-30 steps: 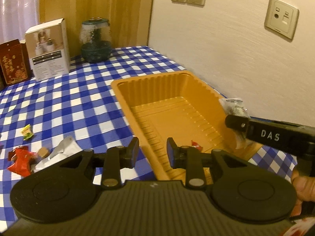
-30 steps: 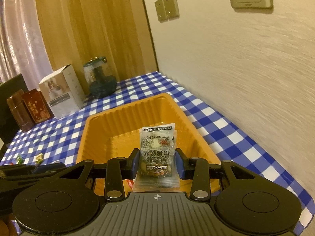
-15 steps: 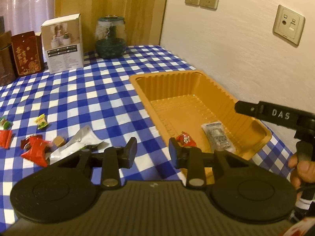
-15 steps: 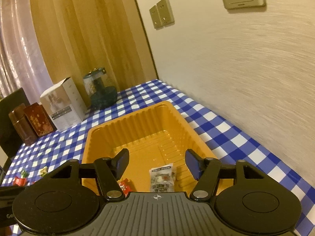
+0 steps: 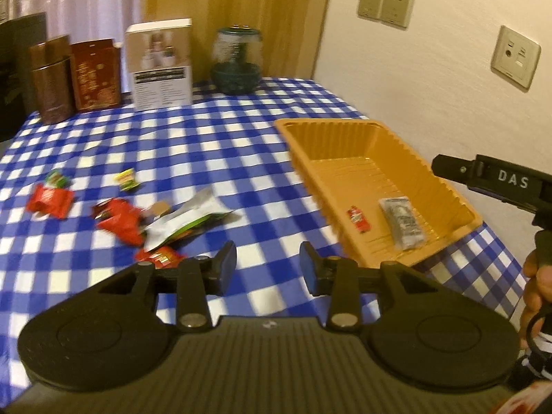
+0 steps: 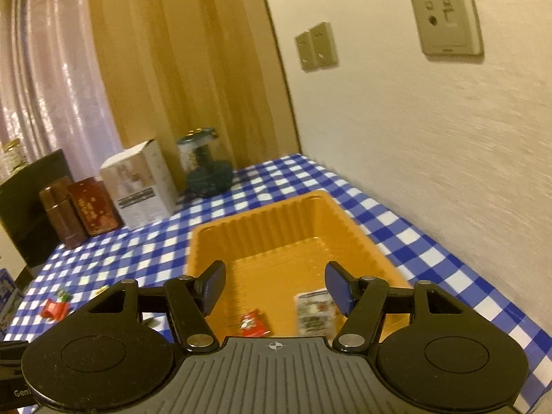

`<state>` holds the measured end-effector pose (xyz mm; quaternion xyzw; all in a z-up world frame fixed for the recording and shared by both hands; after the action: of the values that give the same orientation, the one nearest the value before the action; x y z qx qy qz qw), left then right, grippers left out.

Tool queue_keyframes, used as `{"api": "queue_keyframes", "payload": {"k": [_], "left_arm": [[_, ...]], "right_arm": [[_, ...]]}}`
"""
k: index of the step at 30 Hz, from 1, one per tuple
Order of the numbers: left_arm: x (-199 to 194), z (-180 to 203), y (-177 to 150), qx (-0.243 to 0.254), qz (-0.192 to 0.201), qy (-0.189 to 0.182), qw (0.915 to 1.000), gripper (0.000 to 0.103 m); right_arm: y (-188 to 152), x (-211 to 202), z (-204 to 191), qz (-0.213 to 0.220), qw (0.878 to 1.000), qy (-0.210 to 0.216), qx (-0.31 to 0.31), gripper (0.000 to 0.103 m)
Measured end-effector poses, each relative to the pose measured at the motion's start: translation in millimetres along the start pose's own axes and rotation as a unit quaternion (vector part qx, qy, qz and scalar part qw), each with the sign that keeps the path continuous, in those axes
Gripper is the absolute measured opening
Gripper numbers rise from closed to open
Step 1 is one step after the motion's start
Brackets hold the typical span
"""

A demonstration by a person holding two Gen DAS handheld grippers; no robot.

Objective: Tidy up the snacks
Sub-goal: 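Move the right tool back toward the scattered snacks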

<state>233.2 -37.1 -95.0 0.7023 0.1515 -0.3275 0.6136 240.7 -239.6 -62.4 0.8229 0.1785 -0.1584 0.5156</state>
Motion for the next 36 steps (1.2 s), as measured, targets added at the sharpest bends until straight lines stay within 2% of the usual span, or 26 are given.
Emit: {"api": "queue_keyframes", "payload": {"k": [7,12,19,28,36], "left_arm": [[-32,-31,-19,-0.019,-0.001,0.032,0.9993,0.038],[-51,-52,-31,-0.031,-0.001,0.053,0.9981,0.045],[-71,-77,-45,-0.044,0.001,0.075,0.9962,0.045],[-79,-101,-46,-0.048,0.004,0.09,0.9948,0.049],[-69,-116,-41,-0.044,0.001,0.094,0.9946,0.051]], "right_arm": [[-23,-18,-30,-0.015,0.999,0.023,-0.02,0.064],[-41,-29,-49,-0.032,0.998,0.038,-0.029,0.065],[-65,-39,-77,-0.052,0.995,0.062,-0.057,0.065],[-74,-39,-98,-0.064,0.992,0.075,-0.079,0.065],[-82,-26,-117,-0.076,0.987,0.093,-0.106,0.065]]}}
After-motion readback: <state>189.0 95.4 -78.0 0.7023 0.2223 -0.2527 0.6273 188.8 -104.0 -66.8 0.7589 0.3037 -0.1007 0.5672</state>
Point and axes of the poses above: each gripper's, at about its wrist camera, not at the fingertips, and x roughly the way its jaws point, z to its right, y to its top, the point moved 3 cm from there along x, roughly the way its jaws point, and after that the axes turned 11 degrees about x, right-handed, at the moved point
